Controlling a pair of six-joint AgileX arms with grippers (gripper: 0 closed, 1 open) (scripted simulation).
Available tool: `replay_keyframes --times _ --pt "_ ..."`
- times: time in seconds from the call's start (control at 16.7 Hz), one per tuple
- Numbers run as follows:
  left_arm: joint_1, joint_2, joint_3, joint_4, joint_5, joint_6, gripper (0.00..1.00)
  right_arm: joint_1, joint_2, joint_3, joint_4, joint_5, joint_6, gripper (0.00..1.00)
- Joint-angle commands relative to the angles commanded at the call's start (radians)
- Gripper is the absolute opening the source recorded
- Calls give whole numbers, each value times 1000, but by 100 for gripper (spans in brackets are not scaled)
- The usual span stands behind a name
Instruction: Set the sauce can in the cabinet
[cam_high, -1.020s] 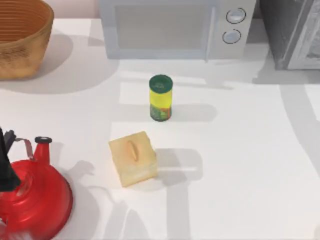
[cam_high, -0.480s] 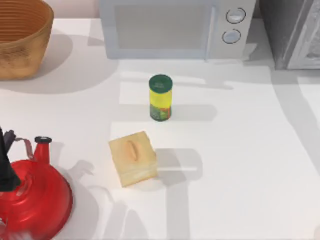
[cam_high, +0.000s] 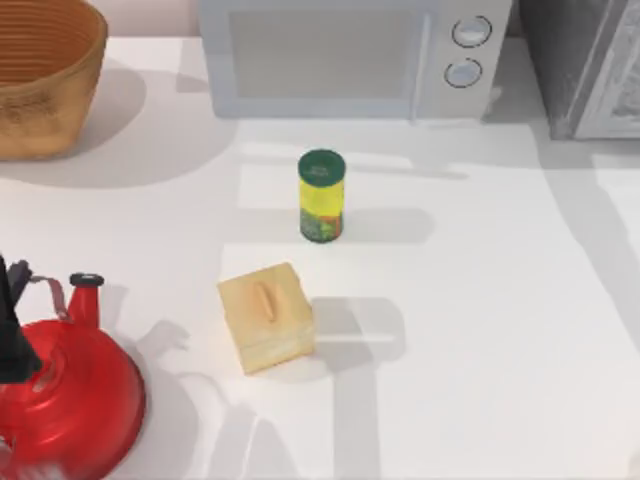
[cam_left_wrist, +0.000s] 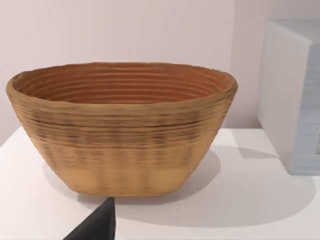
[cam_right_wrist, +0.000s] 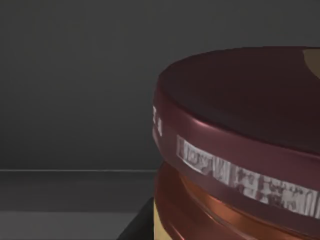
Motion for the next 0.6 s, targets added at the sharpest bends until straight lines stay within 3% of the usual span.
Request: replay_keyframes --times 0.6 --pt "0 0 0 0 0 0 100 -68 335 279 49 -37 4 0"
